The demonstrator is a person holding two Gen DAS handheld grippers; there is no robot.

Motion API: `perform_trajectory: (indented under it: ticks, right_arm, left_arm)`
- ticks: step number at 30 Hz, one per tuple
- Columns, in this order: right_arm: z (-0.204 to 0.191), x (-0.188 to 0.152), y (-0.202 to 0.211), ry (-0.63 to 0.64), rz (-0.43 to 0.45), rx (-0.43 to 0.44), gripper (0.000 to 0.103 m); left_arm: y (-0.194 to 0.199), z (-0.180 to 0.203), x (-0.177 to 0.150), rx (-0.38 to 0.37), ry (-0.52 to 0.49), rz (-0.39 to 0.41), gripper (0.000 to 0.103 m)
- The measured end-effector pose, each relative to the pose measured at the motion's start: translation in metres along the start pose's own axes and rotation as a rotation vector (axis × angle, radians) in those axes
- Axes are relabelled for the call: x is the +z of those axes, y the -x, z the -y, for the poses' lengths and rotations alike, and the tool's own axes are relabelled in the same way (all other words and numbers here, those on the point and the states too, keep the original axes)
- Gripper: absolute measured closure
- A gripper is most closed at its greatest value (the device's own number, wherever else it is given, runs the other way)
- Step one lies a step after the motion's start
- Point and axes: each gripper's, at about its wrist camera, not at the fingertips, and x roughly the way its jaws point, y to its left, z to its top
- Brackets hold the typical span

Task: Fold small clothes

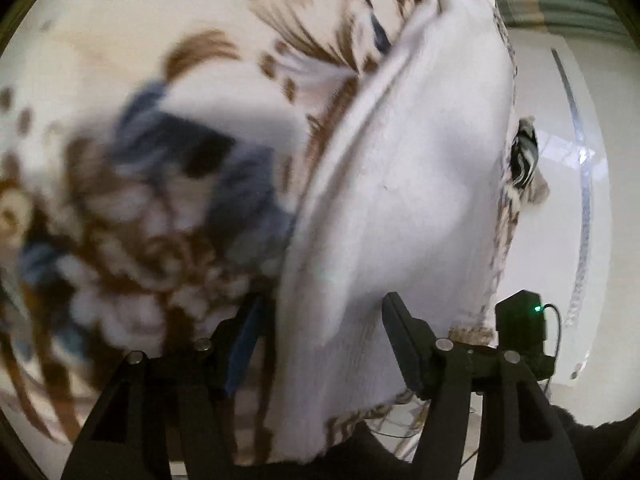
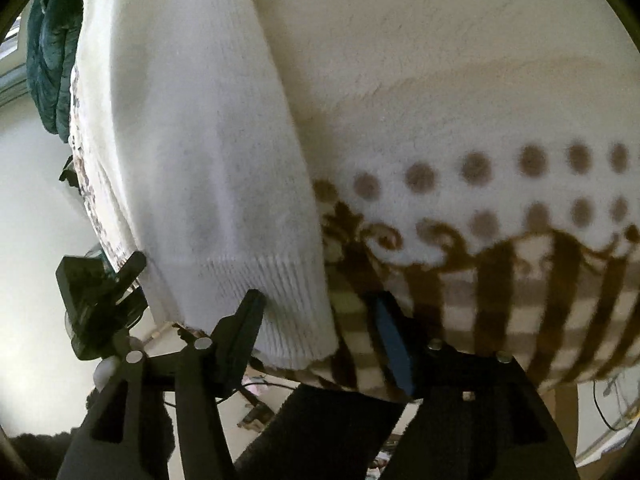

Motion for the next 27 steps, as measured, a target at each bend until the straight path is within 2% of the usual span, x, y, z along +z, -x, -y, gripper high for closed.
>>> perform_trajectory:
  ticks: [2,5,7,8,10,12,13,15,16,18,19,21,23,24,25,26,27]
  right_arm:
    - [-0.005,0.006,-0.004,0.0,0.006,0.018,0.035]
    - [-0.01,0.007,-0.002,-0.007,0.006,0.003,0.035]
    - [-0.02,0.018,0.007,-0.003,0.054,-0.023,0.035]
    - [-0.035,0.03,0.007,0.001,0.088,-0.028,0.035]
    - [-0.049,0.041,0.039,0.017,0.158,-0.016,0.035]
    - [-0.069,0.062,0.073,0.042,0.236,-0.01,0.035]
    - [-0.078,0.075,0.084,0.053,0.261,-0.023,0.035]
    - [-0.091,0.11,0.11,0.076,0.334,-0.023,0.035]
    - [-0.1,0.133,0.123,0.162,0.327,0.008,0.035]
    - [-0.118,0.178,0.14,0.176,0.413,-0.005,0.035]
    - [-0.125,0.197,0.145,0.177,0.442,-0.001,0.035]
    - [-0.13,0.246,0.156,0.14,0.472,0.021,0.035]
    - [-0.135,0.279,0.158,0.112,0.483,0.061,0.035]
    - [-0.138,0.295,0.16,0.099,0.484,0.067,0.035]
    - [-0.142,0.309,0.159,0.088,0.488,0.081,0.035]
    - [-0.146,0.319,0.16,0.085,0.483,0.103,0.036]
    - [-0.15,0.331,0.155,0.087,0.478,0.105,0.039]
  left_arm:
    - [-0.001,0.005,-0.001,-0.003,-0.012,0.009,0.046]
    - [0.004,0.015,-0.003,0.033,0.0,0.005,0.046]
    - [0.016,0.03,0.0,0.068,0.011,0.033,0.046]
    - [0.029,0.038,0.004,0.047,0.016,0.064,0.044]
    - [0.051,0.057,0.018,0.04,0.019,0.136,0.044]
    - [0.068,0.078,0.044,-0.011,0.0,0.206,0.041]
    - [0.072,0.096,0.067,-0.03,-0.021,0.247,0.038]
    - [0.071,0.118,0.102,-0.063,-0.062,0.287,0.038]
    - [0.064,0.134,0.125,-0.063,-0.084,0.306,0.038]
    - [0.043,0.159,0.182,-0.06,-0.131,0.323,0.038]
    - [0.034,0.164,0.197,-0.053,-0.143,0.324,0.038]
    - [0.002,0.179,0.246,-0.007,-0.162,0.3,0.038]
    - [-0.019,0.182,0.274,0.04,-0.18,0.268,0.038]
    - [-0.028,0.184,0.283,0.061,-0.189,0.255,0.04]
    - [-0.036,0.188,0.29,0.073,-0.211,0.255,0.057]
    - [-0.037,0.192,0.291,0.077,-0.239,0.266,0.096]
    - [-0.035,0.194,0.289,0.083,-0.258,0.274,0.098]
